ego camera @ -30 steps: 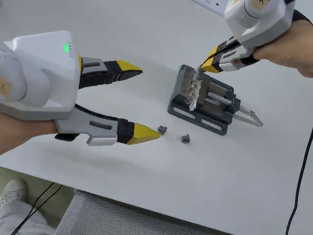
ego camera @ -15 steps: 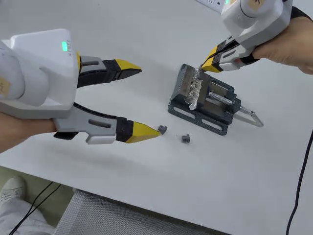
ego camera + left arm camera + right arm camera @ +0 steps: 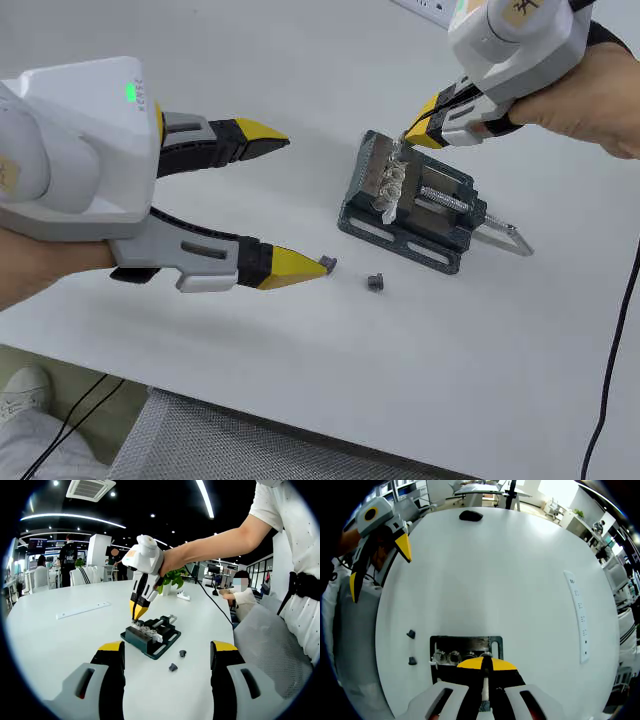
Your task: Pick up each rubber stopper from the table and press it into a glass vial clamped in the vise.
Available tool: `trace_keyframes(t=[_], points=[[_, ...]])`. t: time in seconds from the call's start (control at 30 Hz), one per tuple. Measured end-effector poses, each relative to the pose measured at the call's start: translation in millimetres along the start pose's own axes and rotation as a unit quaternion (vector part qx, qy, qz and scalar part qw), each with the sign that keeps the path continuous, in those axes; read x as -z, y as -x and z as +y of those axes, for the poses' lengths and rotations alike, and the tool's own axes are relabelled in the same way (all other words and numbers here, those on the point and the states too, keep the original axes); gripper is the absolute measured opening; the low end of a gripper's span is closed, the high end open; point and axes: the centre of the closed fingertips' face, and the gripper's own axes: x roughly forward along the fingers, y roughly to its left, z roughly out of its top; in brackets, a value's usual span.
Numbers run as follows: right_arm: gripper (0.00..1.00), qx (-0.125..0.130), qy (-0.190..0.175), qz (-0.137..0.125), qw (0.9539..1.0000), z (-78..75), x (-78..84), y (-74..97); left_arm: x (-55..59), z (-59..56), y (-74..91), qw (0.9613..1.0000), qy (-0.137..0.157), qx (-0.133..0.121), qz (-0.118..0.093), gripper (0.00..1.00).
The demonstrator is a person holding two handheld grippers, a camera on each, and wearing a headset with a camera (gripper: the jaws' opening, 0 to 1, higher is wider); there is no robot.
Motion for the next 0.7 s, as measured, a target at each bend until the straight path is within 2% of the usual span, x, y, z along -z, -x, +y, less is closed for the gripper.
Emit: trace_keyframes(t=[0.07,0.47,0.7], points=[[0.00,0.002,0.007,0.000,1.0000,2.1,-0.3,0.3,-0.5,-0.2,0.8,1.0000,-0.001,-0.001,0.001,0.68],[0.01,0.014,-0.009,-0.012,0.9998,-2.4,2.6,3.6,-6.9,-2.1,6.9,0.9999,-0.012,-0.009,0.009,0.68],[0.02,0.024,-0.018,-0.028,0.9992,-7.4,3.9,16.2,-12.7,-5.1,6.3,0.9996,-0.023,-0.009,0.013,0.70]])
